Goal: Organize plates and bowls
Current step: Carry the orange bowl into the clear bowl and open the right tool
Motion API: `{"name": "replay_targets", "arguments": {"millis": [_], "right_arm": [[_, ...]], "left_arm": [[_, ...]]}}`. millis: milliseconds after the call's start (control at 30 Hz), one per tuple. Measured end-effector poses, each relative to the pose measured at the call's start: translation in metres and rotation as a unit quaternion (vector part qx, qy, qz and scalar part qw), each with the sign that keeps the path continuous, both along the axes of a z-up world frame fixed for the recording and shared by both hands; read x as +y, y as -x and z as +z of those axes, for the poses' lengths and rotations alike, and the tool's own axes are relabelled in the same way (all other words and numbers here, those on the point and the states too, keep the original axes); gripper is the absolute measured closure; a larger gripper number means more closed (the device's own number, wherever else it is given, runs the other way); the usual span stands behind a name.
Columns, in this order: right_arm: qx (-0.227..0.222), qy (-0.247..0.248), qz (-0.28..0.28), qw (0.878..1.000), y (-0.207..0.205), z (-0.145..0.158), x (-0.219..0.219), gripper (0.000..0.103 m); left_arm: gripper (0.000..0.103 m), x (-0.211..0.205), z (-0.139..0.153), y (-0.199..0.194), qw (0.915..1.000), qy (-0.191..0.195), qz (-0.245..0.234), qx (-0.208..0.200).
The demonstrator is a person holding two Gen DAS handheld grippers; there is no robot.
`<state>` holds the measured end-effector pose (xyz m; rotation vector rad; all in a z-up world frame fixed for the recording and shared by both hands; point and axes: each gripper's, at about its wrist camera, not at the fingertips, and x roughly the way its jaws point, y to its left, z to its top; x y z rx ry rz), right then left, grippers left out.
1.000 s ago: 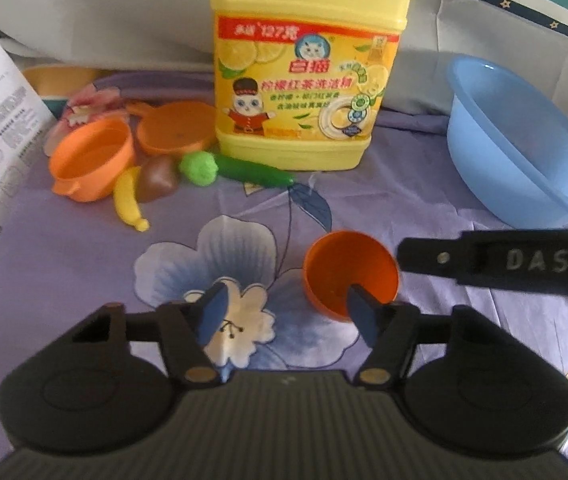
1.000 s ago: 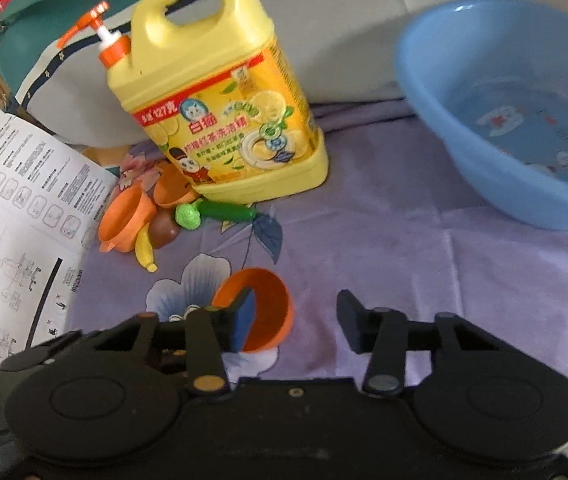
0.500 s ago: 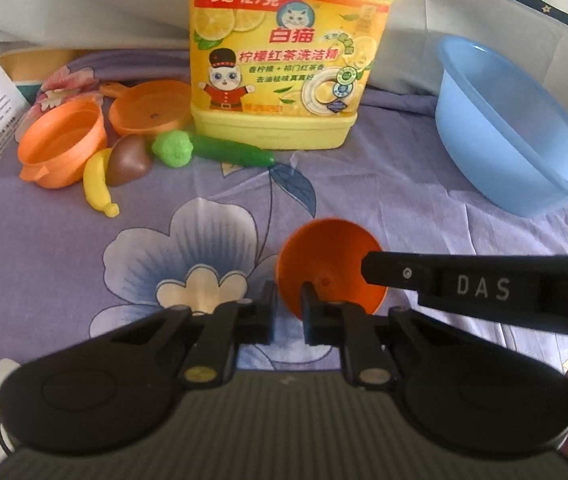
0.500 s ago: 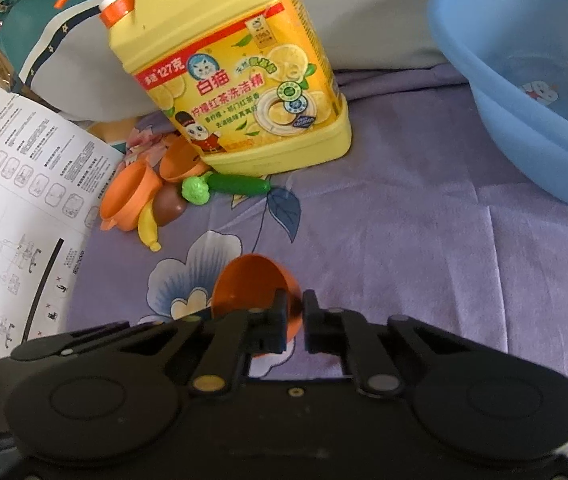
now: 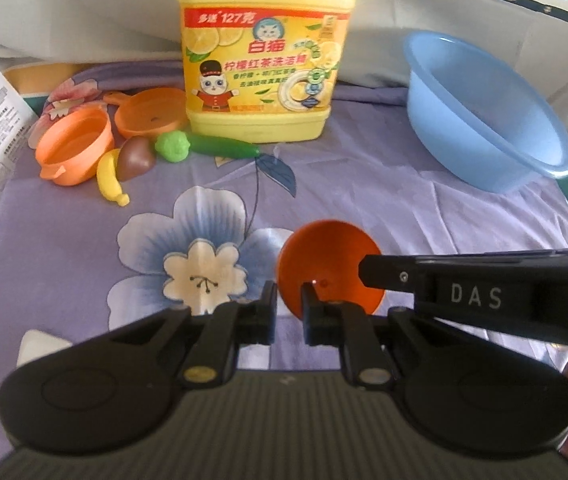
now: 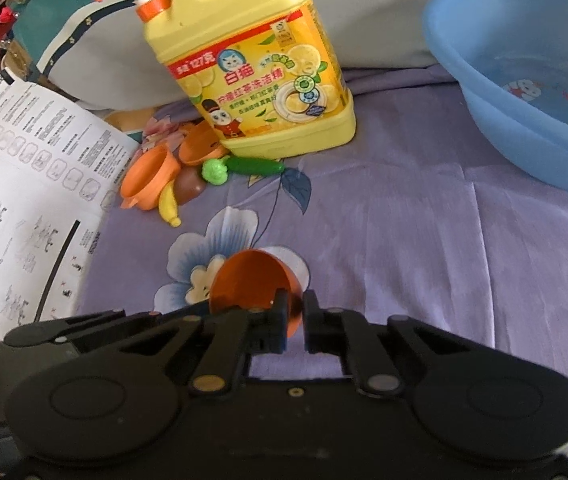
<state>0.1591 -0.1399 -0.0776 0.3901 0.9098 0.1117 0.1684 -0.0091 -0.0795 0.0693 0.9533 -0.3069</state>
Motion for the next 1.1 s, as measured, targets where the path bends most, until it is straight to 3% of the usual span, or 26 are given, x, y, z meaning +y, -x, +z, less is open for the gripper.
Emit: {"name": "replay_targets", "arguments": {"millis": [633,1100], "right_arm": [[-0.008,0.01,0.008,1.0,0.132,0.035,-0.004,0.095],[0.022,0.007,0.015,1.0,0.201,0.02,-0.007,0.095]], "left_arm": [[0.091,-0.013,0.04,0.122,0.9984,-0.007,-0.054,-0.014],[0.09,-0.023,0.03,0.188,0.9954,-0.02,-0.093,0.012]]}}
